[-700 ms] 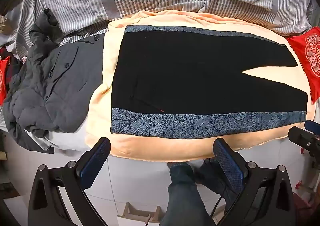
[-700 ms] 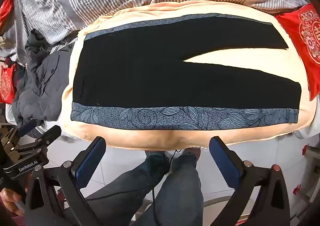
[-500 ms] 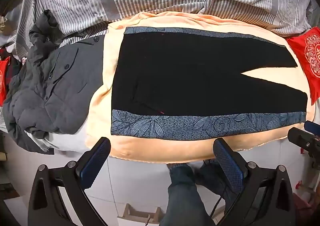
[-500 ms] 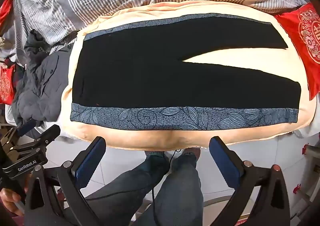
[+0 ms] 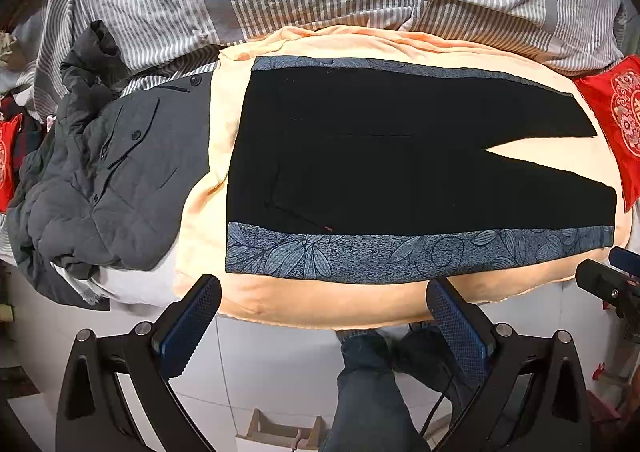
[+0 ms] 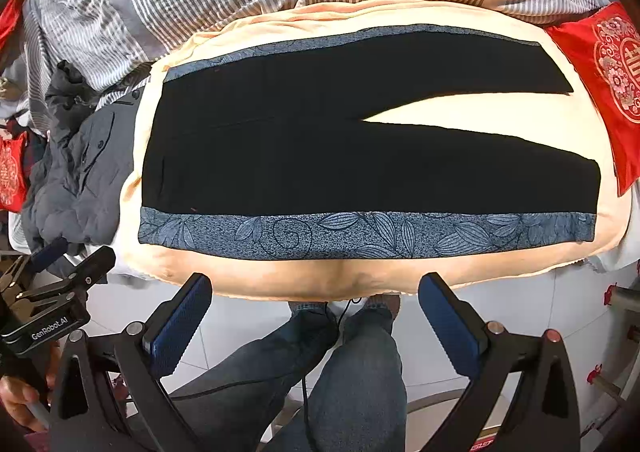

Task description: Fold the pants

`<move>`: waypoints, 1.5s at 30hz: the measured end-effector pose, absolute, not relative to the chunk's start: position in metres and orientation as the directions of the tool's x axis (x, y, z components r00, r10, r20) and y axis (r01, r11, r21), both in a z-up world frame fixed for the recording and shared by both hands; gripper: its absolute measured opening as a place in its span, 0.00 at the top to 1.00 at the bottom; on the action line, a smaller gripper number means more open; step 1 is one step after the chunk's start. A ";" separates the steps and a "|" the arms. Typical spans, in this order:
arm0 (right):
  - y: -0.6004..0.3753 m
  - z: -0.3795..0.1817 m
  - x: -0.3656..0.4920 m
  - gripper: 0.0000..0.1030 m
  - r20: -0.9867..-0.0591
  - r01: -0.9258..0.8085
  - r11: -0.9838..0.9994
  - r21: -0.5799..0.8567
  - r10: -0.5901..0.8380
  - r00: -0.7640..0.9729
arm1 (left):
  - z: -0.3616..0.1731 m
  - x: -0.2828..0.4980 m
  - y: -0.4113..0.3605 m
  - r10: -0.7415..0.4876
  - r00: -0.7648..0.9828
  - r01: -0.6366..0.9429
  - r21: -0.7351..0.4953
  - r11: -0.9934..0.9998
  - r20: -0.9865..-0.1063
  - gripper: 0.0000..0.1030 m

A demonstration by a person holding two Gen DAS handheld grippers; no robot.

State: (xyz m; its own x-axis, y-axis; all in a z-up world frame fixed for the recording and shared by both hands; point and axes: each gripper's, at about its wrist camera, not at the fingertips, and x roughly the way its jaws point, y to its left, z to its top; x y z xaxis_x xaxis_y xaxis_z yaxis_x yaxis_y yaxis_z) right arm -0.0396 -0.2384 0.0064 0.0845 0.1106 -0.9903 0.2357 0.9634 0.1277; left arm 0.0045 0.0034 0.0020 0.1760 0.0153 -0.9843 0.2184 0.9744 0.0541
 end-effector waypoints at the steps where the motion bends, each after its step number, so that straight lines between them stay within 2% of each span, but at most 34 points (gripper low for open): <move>1: -0.239 0.006 -0.040 0.00 -0.990 0.240 0.962 0.128 0.110 0.086 | 0.002 0.004 0.004 0.016 0.175 0.217 0.055 0.975 -0.984 0.00; 45: -0.251 -0.012 -0.045 0.00 -0.990 0.296 0.945 0.140 0.129 0.055 | -0.025 0.003 0.006 -0.006 0.120 0.195 0.017 0.981 -0.993 0.00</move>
State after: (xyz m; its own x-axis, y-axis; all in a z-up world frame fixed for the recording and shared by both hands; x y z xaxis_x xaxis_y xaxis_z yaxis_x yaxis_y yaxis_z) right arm -0.0446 -0.2512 -0.0119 0.0548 0.1293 -0.9901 0.2959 0.9449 0.1398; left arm 0.0025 0.0063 -0.0252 0.1196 -0.0061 -0.9928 0.1951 0.9806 0.0174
